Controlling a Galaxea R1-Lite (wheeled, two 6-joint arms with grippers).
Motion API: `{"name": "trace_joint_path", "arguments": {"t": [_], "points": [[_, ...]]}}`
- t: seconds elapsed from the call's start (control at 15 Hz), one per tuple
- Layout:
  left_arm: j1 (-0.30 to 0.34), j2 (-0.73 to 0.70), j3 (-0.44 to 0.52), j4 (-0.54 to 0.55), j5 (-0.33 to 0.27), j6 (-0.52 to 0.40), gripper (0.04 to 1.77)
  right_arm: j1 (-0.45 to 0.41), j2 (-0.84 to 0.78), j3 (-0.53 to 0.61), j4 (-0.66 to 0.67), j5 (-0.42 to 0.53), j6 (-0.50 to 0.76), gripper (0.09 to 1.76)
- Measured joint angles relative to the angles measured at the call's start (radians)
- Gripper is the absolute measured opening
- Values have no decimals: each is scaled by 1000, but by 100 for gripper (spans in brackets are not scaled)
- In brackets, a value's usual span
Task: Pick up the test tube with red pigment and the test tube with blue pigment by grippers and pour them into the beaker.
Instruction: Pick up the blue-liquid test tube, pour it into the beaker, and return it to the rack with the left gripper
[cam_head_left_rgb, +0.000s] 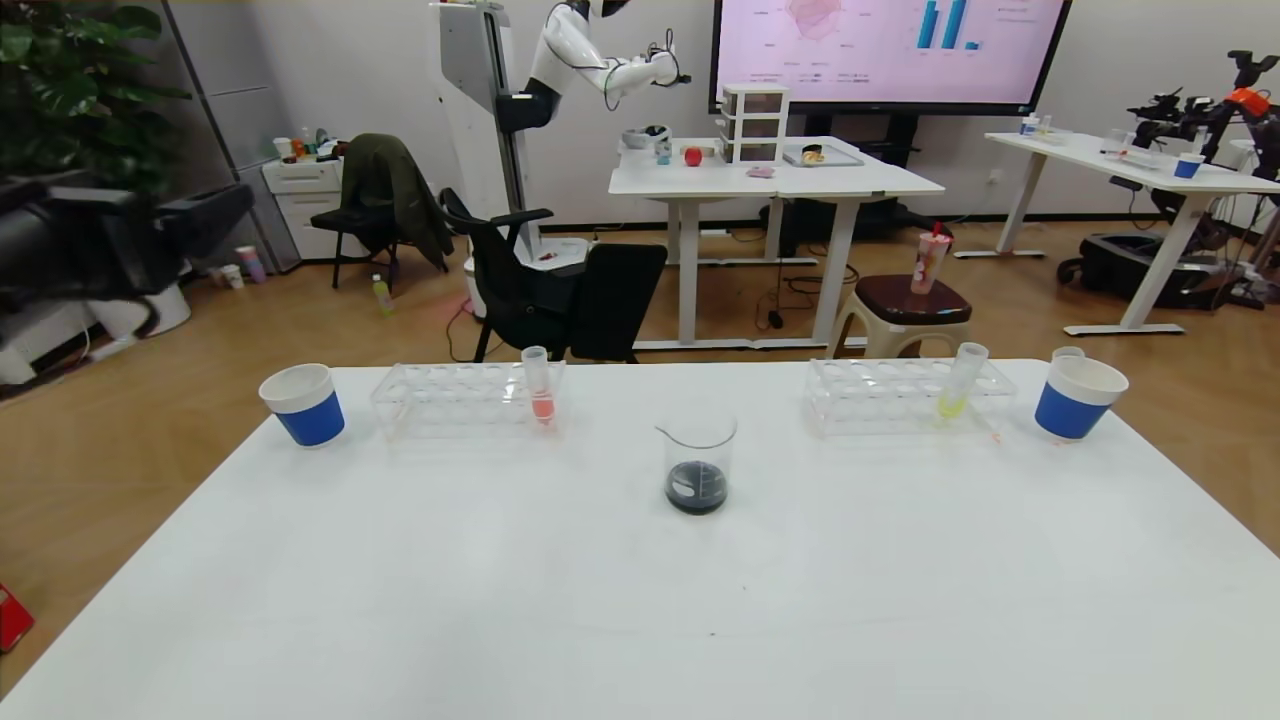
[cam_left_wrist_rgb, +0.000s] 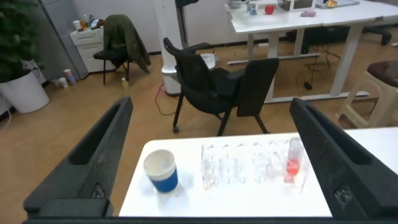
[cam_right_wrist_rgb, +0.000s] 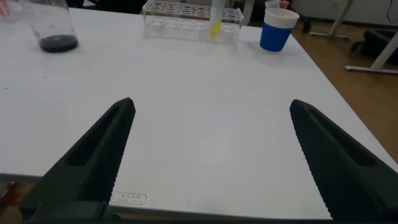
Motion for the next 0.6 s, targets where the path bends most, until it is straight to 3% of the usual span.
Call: {"name": "trace_joint_path", "arguments": {"t": [0.4, 0.6], "points": [[30, -581, 96, 541, 4, 36, 175, 0, 0, 0, 0, 0, 0, 174], [47, -806, 140, 659, -11, 40, 175, 0, 0, 0, 0, 0, 0, 174]]}}
